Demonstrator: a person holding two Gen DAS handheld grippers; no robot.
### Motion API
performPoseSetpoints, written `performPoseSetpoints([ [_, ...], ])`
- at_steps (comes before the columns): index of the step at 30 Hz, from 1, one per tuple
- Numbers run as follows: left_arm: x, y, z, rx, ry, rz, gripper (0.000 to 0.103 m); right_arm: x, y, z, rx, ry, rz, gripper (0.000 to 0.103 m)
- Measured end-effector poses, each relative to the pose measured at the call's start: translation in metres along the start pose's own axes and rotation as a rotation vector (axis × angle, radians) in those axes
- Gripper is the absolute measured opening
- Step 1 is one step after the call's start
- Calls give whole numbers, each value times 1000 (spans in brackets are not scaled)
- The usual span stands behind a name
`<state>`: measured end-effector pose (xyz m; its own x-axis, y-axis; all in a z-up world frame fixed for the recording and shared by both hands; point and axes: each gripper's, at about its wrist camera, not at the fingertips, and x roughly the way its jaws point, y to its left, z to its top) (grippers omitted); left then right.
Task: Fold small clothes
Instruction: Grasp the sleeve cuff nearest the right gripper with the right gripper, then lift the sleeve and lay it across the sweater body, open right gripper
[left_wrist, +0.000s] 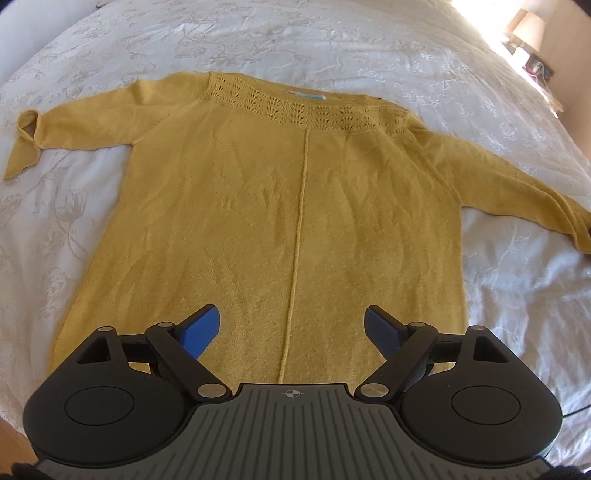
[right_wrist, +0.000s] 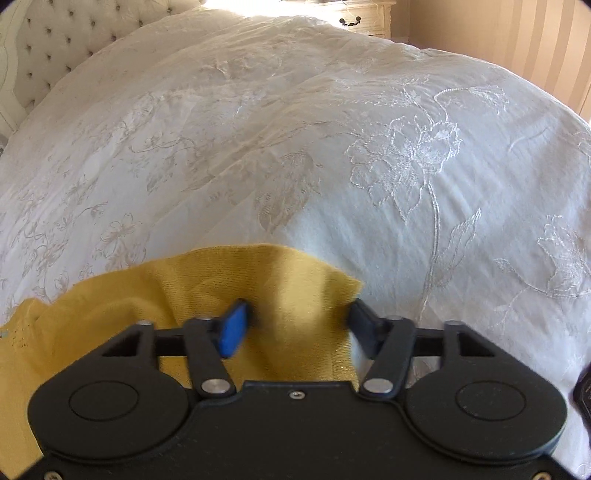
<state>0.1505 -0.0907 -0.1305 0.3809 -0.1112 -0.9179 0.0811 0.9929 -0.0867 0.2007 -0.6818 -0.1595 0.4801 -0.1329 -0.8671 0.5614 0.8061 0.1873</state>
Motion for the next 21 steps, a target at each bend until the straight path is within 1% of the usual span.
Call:
performPoseSetpoints([
  [1,2,2,1,5,3,-5,86,-5,3,2,-7,-2,12,15],
  [4,7,6,5,28,8,-29,86,-29,10,13,-73,-34,-29,15],
  [6,10,9,9,41,10,-50,86,-42,7,21,-112,-47,-92,15],
  [9,13,15,15,60,2,-67,86,-48,-4,30,-93,-31,-179,15],
  [11,14,22,19,56,-2,-81,86,-52,0,32,-84,-27,-189,15],
  [13,15,30,21,52,-3,-95,86,-58,17,32,-96,-37,-168,15],
  [15,15,39,24,57,-8,-101,86,-67,45,34,-123,-54,-115,15],
  [19,15,61,29,47,-13,-111,86,-86,109,38,-162,-85,39,15],
  [21,15,72,31,40,-15,-112,86,-94,149,38,-185,-96,127,16],
])
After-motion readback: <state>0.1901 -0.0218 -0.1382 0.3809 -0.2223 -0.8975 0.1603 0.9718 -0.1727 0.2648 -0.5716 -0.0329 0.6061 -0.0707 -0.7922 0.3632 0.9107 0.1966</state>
